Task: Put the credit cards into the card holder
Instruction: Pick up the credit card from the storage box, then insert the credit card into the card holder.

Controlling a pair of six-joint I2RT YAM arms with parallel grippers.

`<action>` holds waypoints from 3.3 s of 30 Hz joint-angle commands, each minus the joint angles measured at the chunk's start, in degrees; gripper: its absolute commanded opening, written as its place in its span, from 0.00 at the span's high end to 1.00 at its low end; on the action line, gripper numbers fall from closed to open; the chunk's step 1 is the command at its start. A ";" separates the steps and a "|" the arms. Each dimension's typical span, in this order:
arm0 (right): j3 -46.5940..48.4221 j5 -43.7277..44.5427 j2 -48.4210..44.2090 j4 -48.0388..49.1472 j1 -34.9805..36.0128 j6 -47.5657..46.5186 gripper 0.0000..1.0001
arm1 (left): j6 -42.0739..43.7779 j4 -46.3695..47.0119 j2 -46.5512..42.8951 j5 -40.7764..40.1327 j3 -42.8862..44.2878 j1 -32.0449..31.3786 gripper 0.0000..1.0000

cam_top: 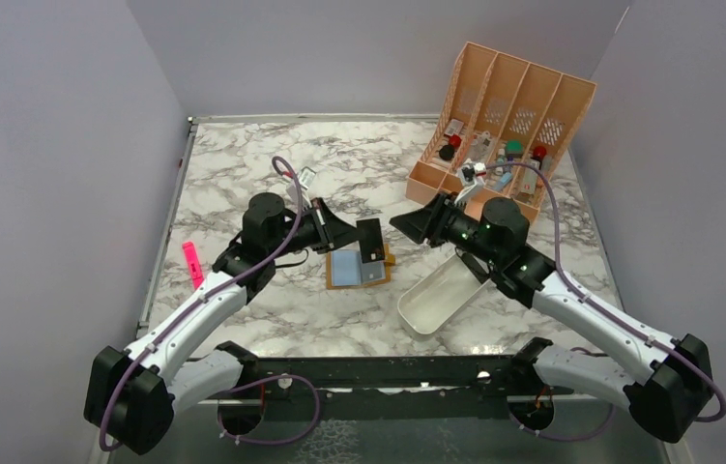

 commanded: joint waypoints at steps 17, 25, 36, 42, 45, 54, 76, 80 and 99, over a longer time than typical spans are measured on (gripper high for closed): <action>19.16 6.99 31.75 -23.13 0.14 -26.89 0.52 | 11.45 -12.05 14.93 -9.42 -0.31 6.19 1.00; 21.31 4.68 40.06 -22.92 0.52 -28.83 0.52 | 11.21 -8.29 19.61 -7.52 -1.76 6.89 1.00; 19.30 7.04 45.02 -22.79 0.51 -29.37 0.65 | 11.35 -5.23 22.99 -5.28 -2.17 7.10 1.00; 18.38 7.22 45.96 -22.24 0.52 -29.34 0.66 | 11.92 -5.10 24.82 -4.97 -2.40 7.24 1.00; 17.99 7.32 46.02 -22.01 0.52 -29.23 0.67 | 12.60 -5.51 26.00 -4.97 -2.05 7.34 1.00; 17.43 7.41 46.12 -21.74 0.52 -29.32 0.68 | 12.53 -2.90 29.41 -3.66 -2.29 7.35 1.00; 20.11 4.13 39.99 -23.01 0.70 -28.96 0.58 | 13.13 -7.02 29.90 -4.81 0.70 7.43 1.00; 21.43 4.07 41.23 -23.23 0.86 -29.19 0.55 | 13.12 -7.15 29.68 -4.74 0.71 7.48 1.00; 19.61 10.93 47.82 -24.97 1.31 -29.50 0.70 | 9.04 -4.92 28.12 -0.71 0.61 7.93 1.00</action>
